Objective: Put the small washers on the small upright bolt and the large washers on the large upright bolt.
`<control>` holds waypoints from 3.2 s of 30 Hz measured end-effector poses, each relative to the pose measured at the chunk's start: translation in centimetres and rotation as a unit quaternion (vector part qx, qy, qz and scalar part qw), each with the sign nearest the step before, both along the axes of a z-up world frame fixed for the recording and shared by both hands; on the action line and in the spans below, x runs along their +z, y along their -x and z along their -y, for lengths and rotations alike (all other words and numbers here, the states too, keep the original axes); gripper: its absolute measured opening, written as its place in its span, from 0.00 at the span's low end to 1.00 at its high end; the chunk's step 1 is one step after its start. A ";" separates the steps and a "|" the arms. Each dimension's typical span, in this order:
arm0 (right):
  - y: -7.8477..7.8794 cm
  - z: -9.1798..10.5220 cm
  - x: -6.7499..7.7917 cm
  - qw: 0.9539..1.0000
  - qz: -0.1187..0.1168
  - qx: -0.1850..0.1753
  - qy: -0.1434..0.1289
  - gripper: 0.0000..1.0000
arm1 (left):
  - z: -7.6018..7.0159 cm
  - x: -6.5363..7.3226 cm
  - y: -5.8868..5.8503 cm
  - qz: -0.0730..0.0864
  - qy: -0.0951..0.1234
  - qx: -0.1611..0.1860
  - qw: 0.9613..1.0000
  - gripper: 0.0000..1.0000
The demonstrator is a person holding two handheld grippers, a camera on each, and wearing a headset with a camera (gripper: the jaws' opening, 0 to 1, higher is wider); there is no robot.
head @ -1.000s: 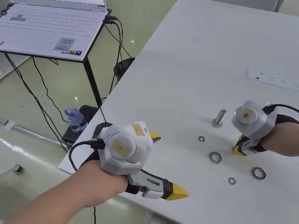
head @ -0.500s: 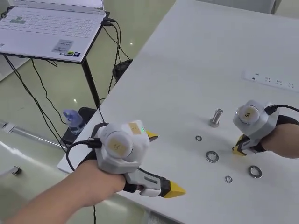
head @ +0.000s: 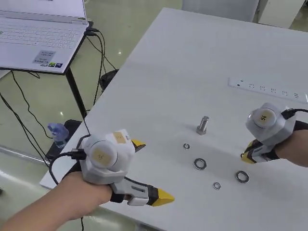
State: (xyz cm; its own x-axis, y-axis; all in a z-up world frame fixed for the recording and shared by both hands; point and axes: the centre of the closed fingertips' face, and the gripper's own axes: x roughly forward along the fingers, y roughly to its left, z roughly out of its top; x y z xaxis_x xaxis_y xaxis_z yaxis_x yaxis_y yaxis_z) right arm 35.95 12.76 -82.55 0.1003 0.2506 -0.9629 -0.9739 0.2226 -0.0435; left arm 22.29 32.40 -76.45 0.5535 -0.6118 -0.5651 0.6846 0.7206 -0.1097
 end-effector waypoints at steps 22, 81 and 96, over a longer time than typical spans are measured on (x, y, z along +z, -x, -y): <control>-2.1 7.0 1.8 0.999 0.006 -0.053 0.003 0.13 | 0.1 -0.5 -0.2 -0.013 -0.009 0.012 1.000 0.99; -5.9 3.6 -0.2 1.000 -0.001 -0.018 0.024 0.13 | 0.4 -1.6 -0.2 -0.019 -0.011 -0.004 1.000 0.97; -6.1 3.2 -1.8 0.999 -0.001 -0.006 0.038 0.13 | 0.0 -1.8 -0.1 -0.024 -0.012 -0.005 1.000 0.97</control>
State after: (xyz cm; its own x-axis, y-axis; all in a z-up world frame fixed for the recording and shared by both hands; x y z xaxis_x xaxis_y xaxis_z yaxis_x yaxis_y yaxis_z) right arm 42.04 9.52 -84.36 0.1006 0.1751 -0.9794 -0.9713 0.2304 -0.0586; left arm 22.41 32.38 -78.20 0.5192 -0.6029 -0.6058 0.6863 0.7165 -0.1249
